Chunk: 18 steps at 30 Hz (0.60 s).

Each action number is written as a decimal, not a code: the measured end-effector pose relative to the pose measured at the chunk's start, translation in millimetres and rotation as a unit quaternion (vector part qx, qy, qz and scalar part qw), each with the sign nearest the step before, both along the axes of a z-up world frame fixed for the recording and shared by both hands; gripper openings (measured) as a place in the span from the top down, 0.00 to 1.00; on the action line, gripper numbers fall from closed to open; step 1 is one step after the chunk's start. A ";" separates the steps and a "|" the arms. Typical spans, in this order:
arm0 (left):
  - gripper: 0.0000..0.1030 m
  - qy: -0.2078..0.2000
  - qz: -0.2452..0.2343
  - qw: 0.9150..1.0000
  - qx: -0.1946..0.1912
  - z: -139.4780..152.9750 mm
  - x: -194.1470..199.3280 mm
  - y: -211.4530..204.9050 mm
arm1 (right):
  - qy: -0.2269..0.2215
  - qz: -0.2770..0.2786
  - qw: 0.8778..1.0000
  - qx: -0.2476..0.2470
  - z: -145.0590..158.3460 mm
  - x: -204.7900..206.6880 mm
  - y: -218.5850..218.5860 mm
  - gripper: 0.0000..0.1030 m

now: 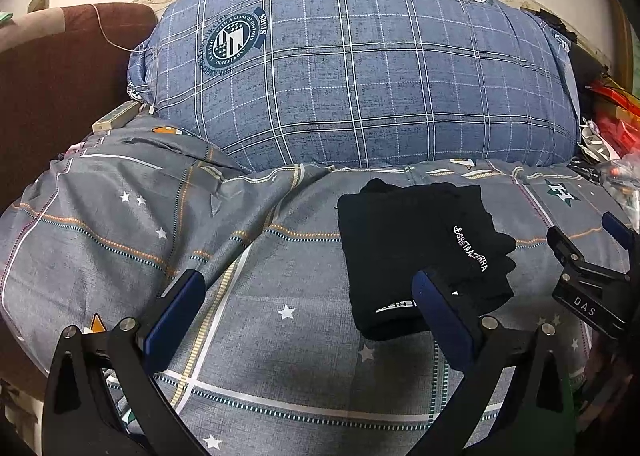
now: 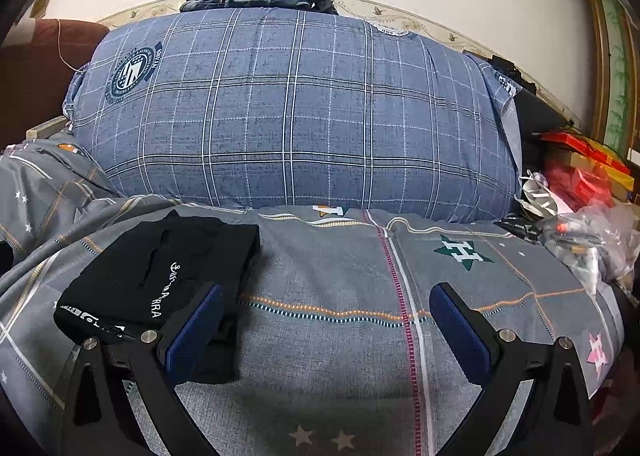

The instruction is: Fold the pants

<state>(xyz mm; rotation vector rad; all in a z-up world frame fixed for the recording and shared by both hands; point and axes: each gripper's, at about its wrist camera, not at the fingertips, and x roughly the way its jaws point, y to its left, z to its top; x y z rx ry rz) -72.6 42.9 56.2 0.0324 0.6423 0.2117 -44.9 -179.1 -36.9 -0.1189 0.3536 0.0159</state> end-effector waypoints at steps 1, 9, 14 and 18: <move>0.00 0.000 0.001 1.000 0.000 0.0 0.3 0.4 | 0.000 0.000 1.000 -0.001 -0.1 0.4 0.0 0.00; 0.00 0.002 0.001 1.000 0.002 -3.2 2.7 1.4 | 0.001 0.002 1.000 0.001 -0.7 1.1 0.0 0.00; 0.00 0.004 0.008 1.000 0.006 -7.3 3.8 3.6 | 0.006 0.010 1.000 0.003 -1.8 0.9 2.3 0.00; 0.00 0.007 0.016 1.000 0.007 -11.7 4.6 6.7 | 0.012 0.013 1.000 0.003 -3.2 1.5 4.0 0.00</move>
